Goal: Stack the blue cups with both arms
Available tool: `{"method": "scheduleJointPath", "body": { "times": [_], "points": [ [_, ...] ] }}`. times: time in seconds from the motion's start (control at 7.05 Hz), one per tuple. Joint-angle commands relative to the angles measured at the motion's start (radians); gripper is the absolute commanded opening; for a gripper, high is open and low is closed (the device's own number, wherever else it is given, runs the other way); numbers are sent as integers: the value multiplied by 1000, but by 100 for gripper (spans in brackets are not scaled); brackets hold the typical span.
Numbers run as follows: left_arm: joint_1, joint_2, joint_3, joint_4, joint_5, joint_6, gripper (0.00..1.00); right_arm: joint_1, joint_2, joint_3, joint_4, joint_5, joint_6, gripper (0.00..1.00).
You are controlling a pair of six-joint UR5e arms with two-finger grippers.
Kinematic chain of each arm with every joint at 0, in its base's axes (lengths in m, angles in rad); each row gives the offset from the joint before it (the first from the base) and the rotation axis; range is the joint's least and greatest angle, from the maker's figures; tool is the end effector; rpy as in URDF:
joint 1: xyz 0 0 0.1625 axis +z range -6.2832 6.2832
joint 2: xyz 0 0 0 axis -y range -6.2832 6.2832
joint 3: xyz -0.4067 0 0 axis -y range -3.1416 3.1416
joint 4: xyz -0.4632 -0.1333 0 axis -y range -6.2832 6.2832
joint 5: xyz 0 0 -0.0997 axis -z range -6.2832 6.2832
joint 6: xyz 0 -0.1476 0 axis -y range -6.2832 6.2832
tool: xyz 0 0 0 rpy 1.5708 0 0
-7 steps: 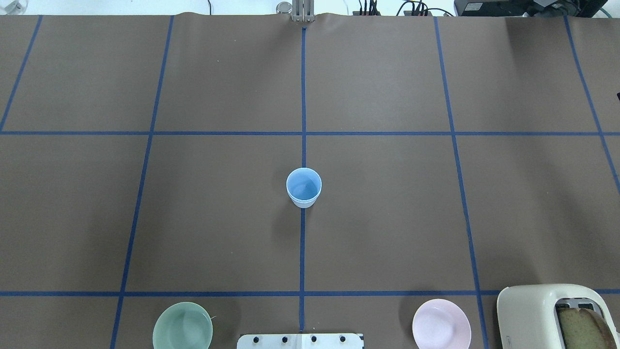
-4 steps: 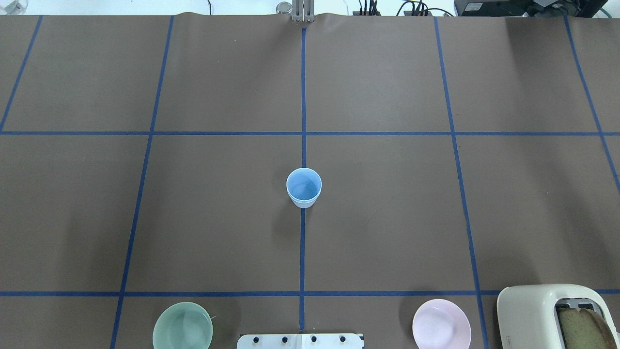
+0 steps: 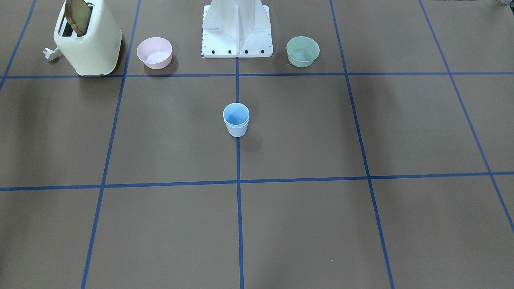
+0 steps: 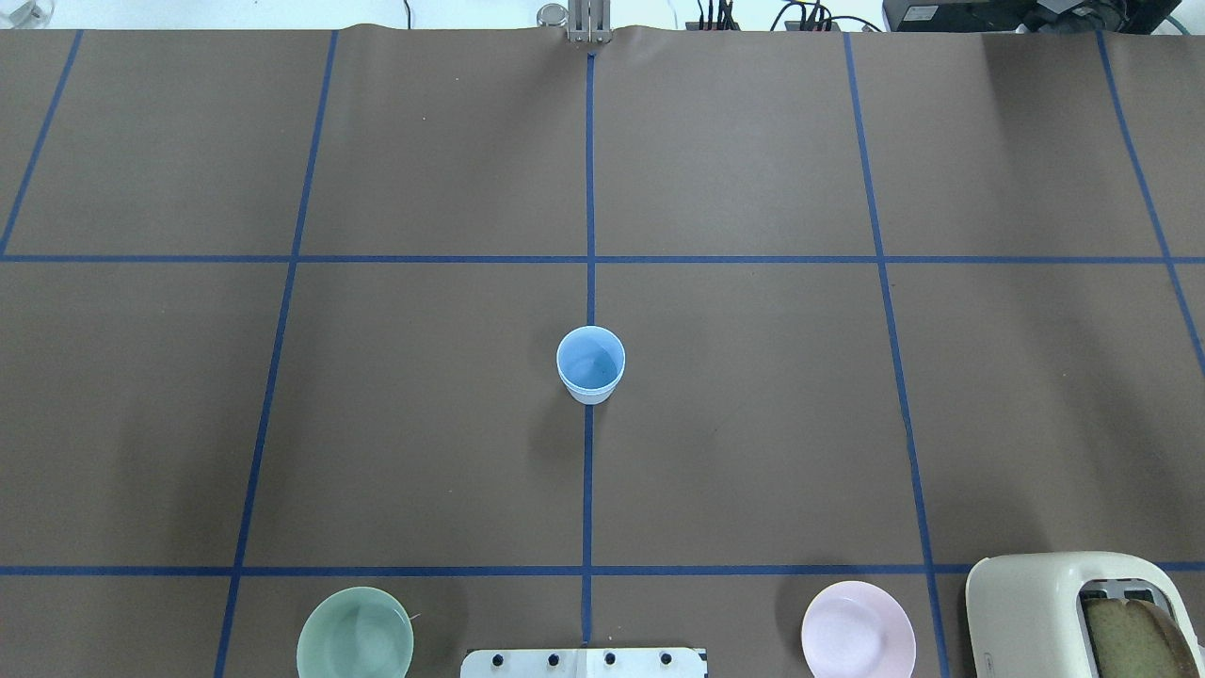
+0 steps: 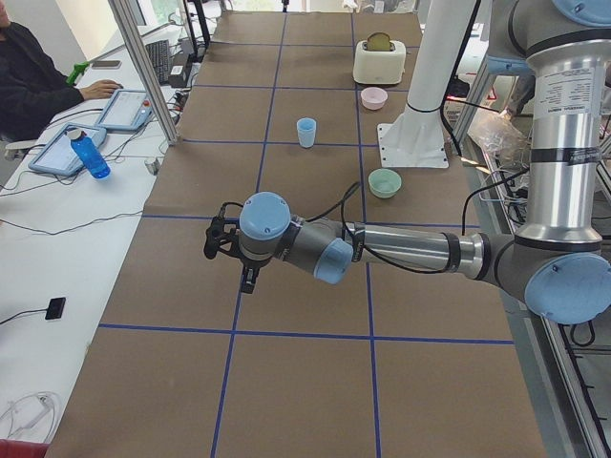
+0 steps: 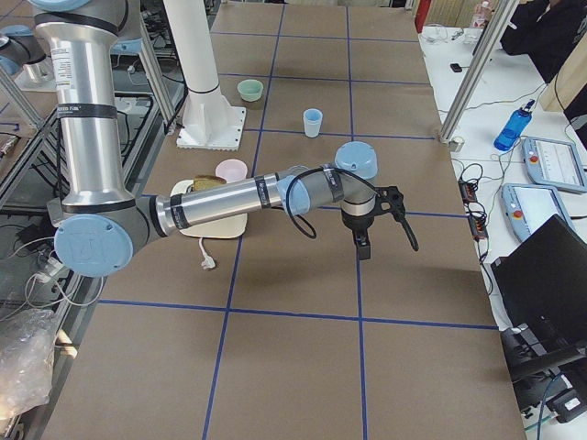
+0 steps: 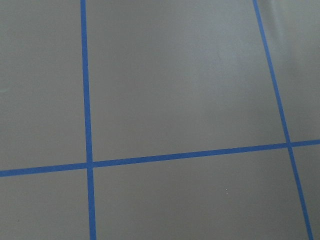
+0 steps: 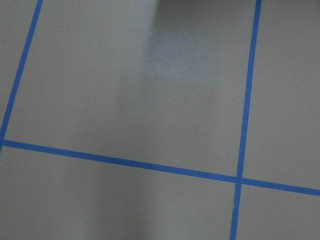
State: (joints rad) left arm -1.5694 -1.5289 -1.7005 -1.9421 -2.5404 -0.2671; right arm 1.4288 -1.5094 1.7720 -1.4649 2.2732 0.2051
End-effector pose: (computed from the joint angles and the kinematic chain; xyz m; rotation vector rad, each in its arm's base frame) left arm -0.0108 -0.5708 0.5589 0.2904 0.9976 -0.0189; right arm -0.0482 -0.6051 0.5174 0.2278 -0.7445 -0.0695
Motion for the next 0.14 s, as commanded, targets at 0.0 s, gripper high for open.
{"method": "scheduleJointPath", "body": {
  "times": [0.0],
  "points": [
    [0, 0, -2, -1, 0, 0, 98, -1, 3, -6, -3, 0, 4, 100]
  ]
}}
